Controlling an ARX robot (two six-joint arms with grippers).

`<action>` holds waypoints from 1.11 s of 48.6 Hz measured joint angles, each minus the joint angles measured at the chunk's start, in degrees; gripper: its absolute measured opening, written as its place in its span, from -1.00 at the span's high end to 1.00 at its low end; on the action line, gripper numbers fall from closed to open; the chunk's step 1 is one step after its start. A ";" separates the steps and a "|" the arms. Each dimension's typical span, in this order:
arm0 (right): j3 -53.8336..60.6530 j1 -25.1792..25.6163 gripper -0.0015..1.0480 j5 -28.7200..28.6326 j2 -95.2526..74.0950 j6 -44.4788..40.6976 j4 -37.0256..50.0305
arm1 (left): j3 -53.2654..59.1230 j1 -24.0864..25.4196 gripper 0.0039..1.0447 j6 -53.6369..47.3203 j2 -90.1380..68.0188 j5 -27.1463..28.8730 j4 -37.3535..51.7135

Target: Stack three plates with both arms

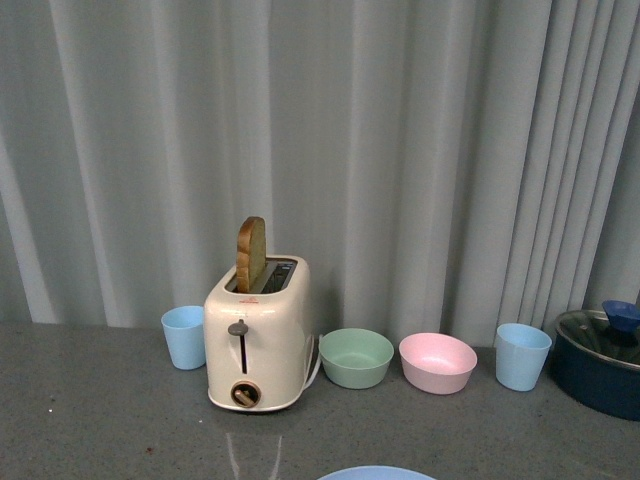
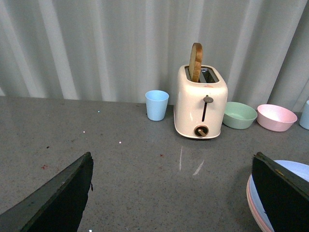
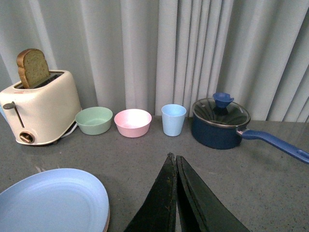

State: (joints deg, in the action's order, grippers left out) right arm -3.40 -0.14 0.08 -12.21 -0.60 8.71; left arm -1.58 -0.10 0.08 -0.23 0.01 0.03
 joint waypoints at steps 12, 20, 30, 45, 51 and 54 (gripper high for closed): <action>1.33 0.07 0.94 -0.09 8.79 0.00 -8.68 | 0.00 0.00 -0.87 0.00 0.00 0.00 0.00; 3.04 0.07 0.94 -0.13 11.87 0.00 -8.76 | 0.00 0.00 -0.87 0.00 0.02 -0.02 0.00; 3.04 0.07 0.94 -0.15 11.96 0.00 -8.76 | 0.00 0.00 -0.87 0.00 0.02 -0.02 0.00; 3.04 0.07 0.27 -0.15 11.96 0.00 -8.76 | 0.00 0.00 -0.87 0.00 0.02 0.00 0.00; 3.04 0.07 -0.20 -0.15 11.96 0.00 -8.76 | 0.00 0.00 -0.87 0.00 0.02 -0.02 0.00; 3.04 0.07 -0.37 -0.15 11.96 0.00 -8.76 | 0.00 0.00 -0.87 0.00 0.02 -0.02 0.00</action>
State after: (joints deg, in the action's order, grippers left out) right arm -0.36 -0.08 -0.08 -0.25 -0.60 -0.05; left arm -1.58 -0.10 0.08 -0.21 -0.01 0.03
